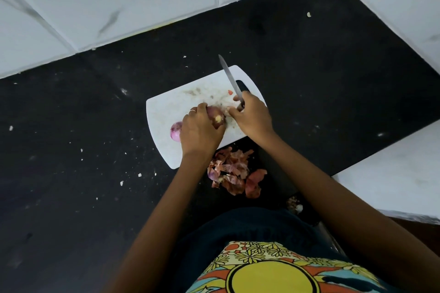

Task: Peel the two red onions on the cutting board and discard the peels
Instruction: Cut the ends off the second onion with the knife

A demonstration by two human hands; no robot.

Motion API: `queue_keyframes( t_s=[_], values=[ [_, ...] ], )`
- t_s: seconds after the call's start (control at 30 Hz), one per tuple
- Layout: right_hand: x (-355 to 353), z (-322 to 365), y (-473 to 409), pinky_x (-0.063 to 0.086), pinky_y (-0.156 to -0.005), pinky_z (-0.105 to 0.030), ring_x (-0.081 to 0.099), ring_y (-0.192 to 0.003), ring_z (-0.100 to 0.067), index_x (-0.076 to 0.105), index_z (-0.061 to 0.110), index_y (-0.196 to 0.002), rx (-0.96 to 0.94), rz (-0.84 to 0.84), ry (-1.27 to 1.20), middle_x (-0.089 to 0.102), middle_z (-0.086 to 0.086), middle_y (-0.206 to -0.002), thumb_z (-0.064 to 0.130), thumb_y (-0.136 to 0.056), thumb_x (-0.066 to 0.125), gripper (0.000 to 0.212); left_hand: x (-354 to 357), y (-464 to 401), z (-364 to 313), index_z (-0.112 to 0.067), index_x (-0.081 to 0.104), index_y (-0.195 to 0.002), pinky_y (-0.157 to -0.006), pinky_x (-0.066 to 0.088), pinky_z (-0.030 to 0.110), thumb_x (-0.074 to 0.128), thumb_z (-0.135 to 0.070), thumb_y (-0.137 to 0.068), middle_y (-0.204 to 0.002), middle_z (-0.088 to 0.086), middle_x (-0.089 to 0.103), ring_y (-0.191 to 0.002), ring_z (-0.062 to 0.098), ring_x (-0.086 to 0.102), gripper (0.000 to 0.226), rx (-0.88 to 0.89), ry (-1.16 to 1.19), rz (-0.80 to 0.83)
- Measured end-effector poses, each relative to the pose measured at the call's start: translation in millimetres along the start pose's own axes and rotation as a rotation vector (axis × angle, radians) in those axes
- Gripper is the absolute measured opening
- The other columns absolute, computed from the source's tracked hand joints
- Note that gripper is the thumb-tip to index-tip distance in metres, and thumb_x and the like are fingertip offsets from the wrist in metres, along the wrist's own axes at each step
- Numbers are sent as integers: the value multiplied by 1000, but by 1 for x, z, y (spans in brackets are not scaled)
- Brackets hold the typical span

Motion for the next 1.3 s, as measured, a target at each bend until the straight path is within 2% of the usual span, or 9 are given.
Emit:
queue_keyframes(
  t_s=[0.17, 0.37, 0.57, 0.7, 0.8, 0.97, 1.03, 1.2, 1.3],
  values=[
    [15, -3, -12, 50, -85, -44, 59, -103, -29, 53, 23, -127, -43, 123, 114, 53, -5, -117, 26, -88, 62, 40, 4, 3, -1, -8, 47, -135, -89, 44, 39, 72, -33, -82, -132, 14, 45, -118, 32, 45, 64, 7, -43, 1],
    [19, -10, -9, 50, -78, -44, 59, -94, -26, 61, 18, -101, -64, 80, 81, 57, -6, -105, 21, -88, 62, 14, 2, 4, 0, -9, 54, -126, -78, 43, 32, 76, -32, -74, -121, 12, 46, -109, 28, 50, 61, -13, 27, -53],
    [16, -8, -11, 52, -77, -39, 64, -86, -20, 65, 7, -88, -10, 42, -109, 67, -1, -88, 14, -83, 71, 10, -14, 1, 0, -17, 52, -126, -69, 33, 3, 80, -31, -69, -115, -3, 43, -99, 7, 45, 65, -74, 370, -96],
    [-11, -4, -9, 56, -59, -34, 61, -69, -9, 68, 6, -86, 140, 47, -360, 65, 4, -77, 15, -77, 77, 15, -16, -1, 5, -18, 51, -125, -81, 54, 20, 80, -15, -72, -110, -8, 52, -100, 11, 58, 61, -232, 801, -37],
    [-30, -12, -3, 37, -38, -22, 48, -42, -3, 67, 7, -81, 184, 267, -360, 68, -8, -77, 12, -74, 80, 15, -13, -4, 11, -15, 52, -126, -80, 58, 29, 77, -17, -75, -120, 2, 55, -103, 17, 61, 57, -365, 1021, 74],
    [-36, -24, 15, 28, -34, -19, 36, -32, -5, 64, -4, -89, 186, 551, -234, 55, -4, -54, 9, -77, 77, 22, -12, -3, 10, -9, 55, -119, -83, 57, 35, 61, -6, -89, -124, 16, 59, -102, 24, 64, 31, -470, 1326, 172],
    [-35, -24, 19, 29, -34, -21, 37, -32, -6, 63, 1, -86, 185, 525, -210, 52, 1, -52, 16, -80, 75, 19, -12, -1, 9, -9, 56, -115, -87, 57, 38, 59, -5, -91, -121, 15, 59, -103, 24, 64, 25, -463, 1339, 194],
    [-39, -5, 21, 29, -35, -21, 35, -37, -7, 63, 7, -97, 149, 316, -441, 71, 0, -77, 29, -91, 63, 23, -8, 2, 8, -6, 55, -121, -83, 57, 35, 56, -6, -94, -119, 13, 62, -98, 19, 67, 27, -420, 1348, 271],
    [-37, 8, 24, 29, -36, -22, 34, -37, -5, 63, 11, -104, 107, 311, -558, 51, 14, -48, 30, -90, 64, 23, -5, 1, 8, -5, 54, -127, -87, 56, 35, 62, -15, -88, -126, 17, 59, -107, 24, 64, 41, -408, 1333, 256]
  ],
)
Point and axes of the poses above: each hand's wrist, its own y-axis away from the middle knuckle, its own x-axis out of the palm, z = x × y, the point moved 1 cm from there along -y, towards the middle knuckle
